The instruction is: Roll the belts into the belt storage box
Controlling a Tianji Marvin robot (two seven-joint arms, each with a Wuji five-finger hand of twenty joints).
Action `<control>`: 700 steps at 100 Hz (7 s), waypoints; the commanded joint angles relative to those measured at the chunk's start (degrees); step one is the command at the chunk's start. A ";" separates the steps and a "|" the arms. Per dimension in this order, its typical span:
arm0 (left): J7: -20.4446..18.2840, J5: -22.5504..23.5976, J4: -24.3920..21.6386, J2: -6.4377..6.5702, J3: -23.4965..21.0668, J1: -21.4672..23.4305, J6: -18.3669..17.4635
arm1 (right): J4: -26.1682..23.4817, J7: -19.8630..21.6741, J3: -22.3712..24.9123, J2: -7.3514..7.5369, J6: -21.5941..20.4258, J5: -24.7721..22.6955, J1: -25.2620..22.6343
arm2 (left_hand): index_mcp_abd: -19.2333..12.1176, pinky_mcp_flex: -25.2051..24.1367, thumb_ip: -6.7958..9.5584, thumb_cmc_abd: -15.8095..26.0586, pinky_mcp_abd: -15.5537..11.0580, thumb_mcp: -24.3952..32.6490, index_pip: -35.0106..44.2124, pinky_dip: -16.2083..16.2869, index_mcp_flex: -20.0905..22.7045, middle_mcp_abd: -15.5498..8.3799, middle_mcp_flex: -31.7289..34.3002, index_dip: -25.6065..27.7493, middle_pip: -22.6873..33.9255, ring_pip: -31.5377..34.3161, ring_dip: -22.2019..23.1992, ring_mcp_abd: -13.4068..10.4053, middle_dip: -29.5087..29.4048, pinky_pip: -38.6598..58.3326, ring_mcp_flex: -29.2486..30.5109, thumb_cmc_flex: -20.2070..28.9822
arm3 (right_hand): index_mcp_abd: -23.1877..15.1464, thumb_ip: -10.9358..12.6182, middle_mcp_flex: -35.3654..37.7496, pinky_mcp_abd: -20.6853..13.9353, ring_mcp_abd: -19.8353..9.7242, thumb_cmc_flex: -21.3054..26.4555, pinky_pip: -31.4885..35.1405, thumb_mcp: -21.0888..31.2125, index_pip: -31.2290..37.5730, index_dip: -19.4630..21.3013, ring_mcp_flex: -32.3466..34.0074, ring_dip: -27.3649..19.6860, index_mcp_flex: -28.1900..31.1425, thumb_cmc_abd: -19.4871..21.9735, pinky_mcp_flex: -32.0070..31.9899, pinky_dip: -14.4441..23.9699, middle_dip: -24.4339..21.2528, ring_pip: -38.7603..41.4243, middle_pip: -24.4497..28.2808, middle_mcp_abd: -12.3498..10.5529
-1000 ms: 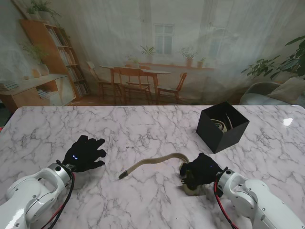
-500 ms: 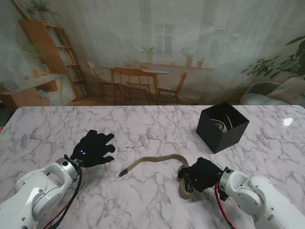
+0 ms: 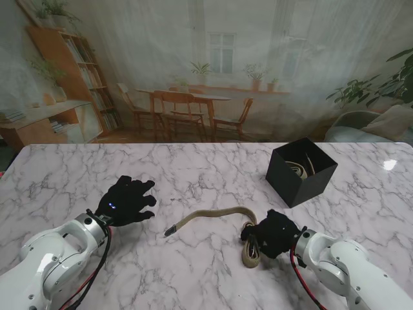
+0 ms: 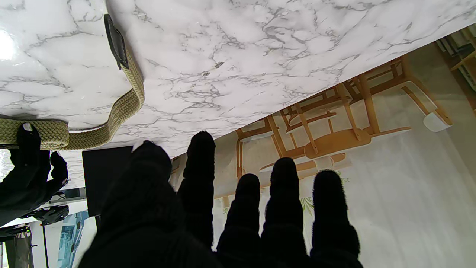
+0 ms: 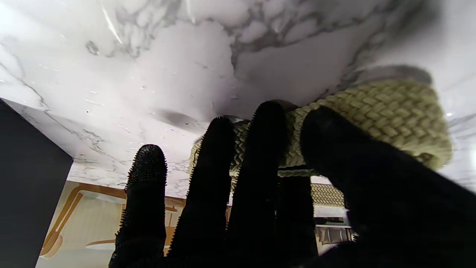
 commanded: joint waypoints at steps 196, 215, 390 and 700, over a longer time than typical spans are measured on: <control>-1.82 -0.55 -1.48 -0.14 0.67 -0.14 -0.84 | 12.79 -19.18 -5.91 -1.91 -1.89 5.06 4.08 | 0.79 -0.87 -1.26 3.27 2.22 -1.10 -1.50 0.32 0.15 0.64 -0.32 0.79 -1.57 -1.65 -0.48 1.06 -0.46 -1.71 0.10 -1.98 | -4.65 -3.75 14.18 5.83 1.67 4.58 5.98 0.66 0.13 -12.00 13.00 6.60 -11.59 2.86 8.97 0.72 12.42 7.75 13.92 6.68; -1.72 -0.40 -1.58 -0.14 0.47 0.09 -0.82 | 13.56 -20.96 -6.80 -1.97 -1.55 4.84 4.52 | 0.79 -0.83 -1.26 3.19 2.29 -1.06 -1.50 0.35 0.20 0.66 -0.29 0.80 -1.57 -1.64 -0.48 1.07 -0.46 -1.69 0.13 -1.92 | -13.27 1.02 15.03 7.52 4.60 8.17 6.32 0.54 -0.23 -12.89 18.18 8.87 -12.91 9.95 9.37 0.61 13.77 12.09 15.46 9.57; -3.35 -0.83 -1.39 -0.09 0.64 0.03 -0.68 | 1.20 3.03 0.11 -0.26 -6.93 4.25 0.23 | 0.56 -0.84 -1.38 3.63 2.27 -1.08 -1.65 0.24 -0.21 0.70 -0.44 0.83 -1.59 -1.71 -0.57 1.10 -0.56 -1.73 0.08 -0.47 | 19.69 9.06 -5.19 -0.85 0.07 -11.53 0.99 12.58 3.41 0.81 -2.92 0.20 1.85 8.78 -1.66 1.10 2.53 -0.96 -0.72 6.52; -3.93 -0.82 -0.65 0.05 1.45 -0.52 -1.04 | -2.77 -6.64 -0.03 -1.79 11.15 0.53 -6.34 | 0.49 -0.95 -1.39 3.89 2.27 -1.09 -2.13 0.25 -0.31 0.64 -0.50 0.94 -1.75 -1.86 -0.67 1.09 -0.60 -2.09 0.00 -0.77 | -5.53 -6.25 -32.90 18.62 20.74 -2.58 -3.54 -11.93 30.78 -11.05 -19.03 -5.19 31.04 0.60 -4.77 -2.77 -8.81 -6.45 -23.27 23.30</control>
